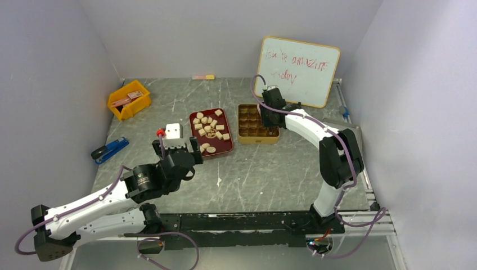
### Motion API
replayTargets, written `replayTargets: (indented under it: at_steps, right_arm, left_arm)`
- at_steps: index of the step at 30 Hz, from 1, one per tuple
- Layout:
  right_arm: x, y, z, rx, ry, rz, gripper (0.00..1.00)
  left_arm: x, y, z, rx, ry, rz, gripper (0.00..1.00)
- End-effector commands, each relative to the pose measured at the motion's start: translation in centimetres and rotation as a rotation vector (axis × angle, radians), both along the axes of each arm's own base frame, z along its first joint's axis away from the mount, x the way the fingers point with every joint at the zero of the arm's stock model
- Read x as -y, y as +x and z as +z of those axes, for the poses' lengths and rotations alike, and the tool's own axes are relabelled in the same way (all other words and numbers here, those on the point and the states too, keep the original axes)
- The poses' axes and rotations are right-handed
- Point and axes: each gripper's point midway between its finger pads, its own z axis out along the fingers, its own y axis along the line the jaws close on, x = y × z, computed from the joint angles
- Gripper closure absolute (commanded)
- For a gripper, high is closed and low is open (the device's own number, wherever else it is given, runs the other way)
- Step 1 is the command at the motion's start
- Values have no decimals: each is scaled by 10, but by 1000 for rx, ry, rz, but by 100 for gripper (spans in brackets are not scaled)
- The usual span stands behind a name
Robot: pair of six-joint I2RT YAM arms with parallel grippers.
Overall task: Pack the chocolate
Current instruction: Place the fake chocolate in the packing box.
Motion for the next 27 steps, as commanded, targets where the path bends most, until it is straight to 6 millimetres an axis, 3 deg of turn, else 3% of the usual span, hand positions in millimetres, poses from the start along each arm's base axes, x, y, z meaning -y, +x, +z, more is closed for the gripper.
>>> replayTargets:
  at_steps: [1,8,18,22,27]
  right_arm:
    - [-8,19,34,93,45,10,63]
    - [-18,19,60,133,76,49,74]
    - [-44,-1,86,165,68,105,76]
    - [-74,-21,89,168,57,162,76]
    - [-126,-56,82,151,69,263,76]
  left_arm:
    - [4,3,21,38,-44,2,9]
    - [5,3,21,36,-46,3,9]
    - [5,2,19,29,-61,1,9]
    - [4,1,22,31,-66,1,9]
    - [3,0,23,30,-78,0,9]
